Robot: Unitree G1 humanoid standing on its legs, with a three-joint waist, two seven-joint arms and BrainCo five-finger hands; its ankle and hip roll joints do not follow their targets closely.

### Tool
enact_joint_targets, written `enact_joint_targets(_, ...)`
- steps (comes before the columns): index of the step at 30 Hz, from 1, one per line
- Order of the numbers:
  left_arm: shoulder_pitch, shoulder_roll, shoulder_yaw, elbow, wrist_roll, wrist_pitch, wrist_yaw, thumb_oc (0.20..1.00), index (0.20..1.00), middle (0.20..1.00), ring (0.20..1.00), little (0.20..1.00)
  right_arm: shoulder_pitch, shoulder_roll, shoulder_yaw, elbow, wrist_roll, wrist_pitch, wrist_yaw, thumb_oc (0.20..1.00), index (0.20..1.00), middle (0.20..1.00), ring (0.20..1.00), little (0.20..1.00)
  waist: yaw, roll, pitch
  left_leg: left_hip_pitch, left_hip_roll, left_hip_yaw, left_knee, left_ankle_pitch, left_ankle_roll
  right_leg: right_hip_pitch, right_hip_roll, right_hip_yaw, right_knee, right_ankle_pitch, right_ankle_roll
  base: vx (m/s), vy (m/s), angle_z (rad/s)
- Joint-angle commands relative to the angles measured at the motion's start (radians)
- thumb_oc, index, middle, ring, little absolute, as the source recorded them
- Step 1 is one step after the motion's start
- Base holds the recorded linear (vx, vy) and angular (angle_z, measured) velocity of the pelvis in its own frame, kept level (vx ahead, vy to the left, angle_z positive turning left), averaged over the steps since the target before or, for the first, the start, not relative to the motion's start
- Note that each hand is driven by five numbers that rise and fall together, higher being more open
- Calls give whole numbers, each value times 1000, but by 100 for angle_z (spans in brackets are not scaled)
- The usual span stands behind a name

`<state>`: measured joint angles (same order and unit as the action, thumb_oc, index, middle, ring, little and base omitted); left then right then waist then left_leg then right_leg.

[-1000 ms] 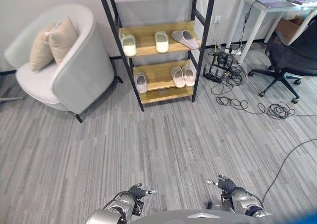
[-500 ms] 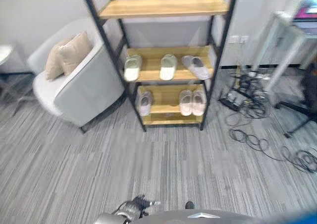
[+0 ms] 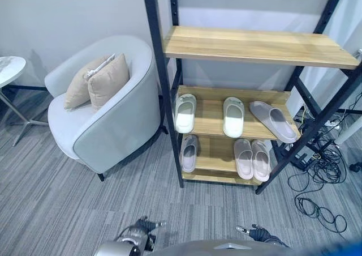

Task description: Arrange the slippers neatly on the shoe rack.

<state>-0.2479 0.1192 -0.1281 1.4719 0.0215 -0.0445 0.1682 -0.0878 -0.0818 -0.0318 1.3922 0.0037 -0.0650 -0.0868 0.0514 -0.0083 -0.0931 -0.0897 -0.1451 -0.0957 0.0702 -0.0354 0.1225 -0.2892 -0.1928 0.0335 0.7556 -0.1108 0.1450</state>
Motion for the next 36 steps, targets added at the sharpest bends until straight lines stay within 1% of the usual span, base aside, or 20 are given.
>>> enact_joint_targets(1,121,-12,69,40,7,-26,22,1000,1000,1000,1000,1000,46,-36,-1,45,-19,-4,-42,1000,1000,1000,1000,1000,-21,-23,0,-41,113,-53,46,-23,-103,173,-46,-92,-636,163,-29,232,-159,-34)
enact_joint_targets(2,127,-17,54,53,9,-31,26,1000,1000,1000,1000,1000,53,-29,5,54,-18,-4,-42,1000,1000,1000,1000,1000,-32,-33,6,-23,110,-52,49,-40,-109,182,-31,-60,-660,158,-27,170,-167,-26)
enact_joint_targets(3,141,-19,47,75,17,-33,38,1000,1000,1000,1000,1000,56,-36,15,64,-26,-1,-43,1000,1000,1000,1000,1000,-36,-41,2,-5,108,-59,42,-47,-114,212,-24,-56,-710,153,-31,192,-296,34)
enact_joint_targets(4,179,-24,48,102,24,-31,51,1000,1000,1000,1000,1000,58,-37,31,60,-39,-6,-55,1000,1000,1000,1000,1000,-31,-45,-11,26,127,-55,5,-42,-127,263,-15,-80,-770,168,-37,179,-393,66)
enact_joint_targets(5,222,-19,36,123,38,-35,61,1000,1000,1000,1000,1000,65,-45,26,30,-42,-29,-81,1000,1000,1000,1000,1000,-33,-45,-20,48,146,-51,-36,-25,-139,294,9,-83,-804,170,-47,136,-359,54)
enact_joint_targets(9,250,-15,40,128,38,-46,75,1000,1000,1000,1000,1000,66,-44,18,-96,-46,-87,-112,1000,1000,1000,1000,1000,-36,-38,-36,79,182,-46,-100,8,-163,321,46,-82,-834,159,-67,46,-176,-27)
enact_joint_targets(12,247,-22,40,106,32,-65,75,1000,1000,1000,1000,1000,64,-42,35,-193,-65,-120,-130,1000,1000,1000,1000,1000,-34,-30,-48,98,198,-45,-137,29,-177,329,61,-91,-843,151,-74,51,-79,-23)
enact_joint_targets(13,233,-5,45,108,31,-48,54,1000,1000,1000,1000,1000,-27,-104,-7,-213,-38,-67,-74,1000,1000,1000,1000,1000,-29,-35,-60,99,203,-48,-143,32,-182,331,64,-93,-843,147,-76,50,-70,0)
enact_joint_targets(14,235,-7,42,90,36,-54,54,1000,1000,1000,1000,1000,71,-82,18,-325,-75,-50,-62,1000,1000,1000,1000,1000,-35,-31,-55,103,206,-45,-148,32,-182,329,67,-91,-843,146,-76,27,-49,7)
enact_joint_targets(17,264,-23,60,50,13,-95,81,1000,1000,1000,1000,1000,237,-49,99,-595,-103,-91,-70,1000,1000,1000,1000,1000,-59,-21,-48,102,218,-10,-157,32,-190,304,73,-71,-843,156,-76,-53,-22,12)
enact_joint_targets(18,256,-24,69,56,5,-93,87,1000,1000,1000,1000,1000,265,-33,126,-668,-118,-109,-73,1000,1000,1000,1000,1000,-66,-19,-47,102,224,0,-157,28,-195,291,77,-63,-843,156,-76,-59,-25,-24)
enact_joint_targets(21,255,-26,73,65,9,-90,93,1000,1000,1000,1000,1000,268,-19,142,-691,-128,-121,-81,1000,1000,1000,1000,1000,-65,-17,-49,101,227,9,-157,26,-196,284,80,-56,-843,156,-77,-1,-11,-34)
enact_joint_targets(22,261,-31,69,75,20,-86,96,1000,1000,1000,1000,1000,256,-15,152,-679,-128,-167,-104,1000,1000,1000,1000,1000,-68,-15,-56,103,228,14,-157,22,-198,287,83,-55,-843,154,-79,40,-7,-19)
enact_joint_targets(24,266,-36,62,81,29,-84,95,1000,1000,1000,1000,1000,250,-15,157,-685,-121,-208,-116,1000,1000,1000,1000,1000,-71,-12,-62,104,228,15,-157,21,-198,288,84,-54,-843,152,-79,50,0,-3)
enact_joint_targets(25,274,-43,54,86,36,-87,93,1000,1000,1000,1000,1000,251,-17,163,-691,-118,-247,-138,1000,1000,1000,1000,1000,-74,-11,-66,106,228,18,-157,17,-198,290,85,-53,-843,149,-80,35,5,2)
enact_joint_targets(26,274,-43,54,86,36,-87,93,1000,1000,1000,1000,1000,251,-17,163,-691,-118,-247,-138,1000,1000,1000,1000,1000,-74,-11,-67,106,228,18,-157,17,-198,290,85,-53,-843,149,-80,53,8,1)
enact_joint_targets(27,277,-50,50,89,42,-89,93,1000,1000,1000,1000,1000,255,-18,164,-705,-111,-291,-167,1000,1000,1000,1000,1000,-77,-11,-73,109,228,18,-157,13,-197,293,86,-54,-843,146,-80,46,10,2)
enact_joint_targets(29,277,-56,39,92,56,-88,89,1000,1000,1000,1000,1000,252,-22,167,-755,-105,-343,-206,1000,1000,1000,1000,1000,-78,-13,-81,112,227,18,-157,9,-195,294,85,-54,-843,143,-80,69,14,1)
enact_joint_targets(32,279,-58,27,90,64,-87,84,1000,1000,1000,1000,1000,244,-28,166,-830,-94,-346,-211,1000,1000,1000,1000,1000,-79,-13,-87,110,226,17,-157,6,-194,293,84,-57,-843,139,-80,47,10,-1)
enact_joint_targets(36,269,-56,-2,81,85,-83,77,1000,1000,1000,1000,1000,172,-28,143,-923,-69,-303,-193,1000,1000,1000,1000,1000,-75,-15,-94,95,224,9,-157,10,-191,284,78,-69,-843,140,-73,32,14,0)
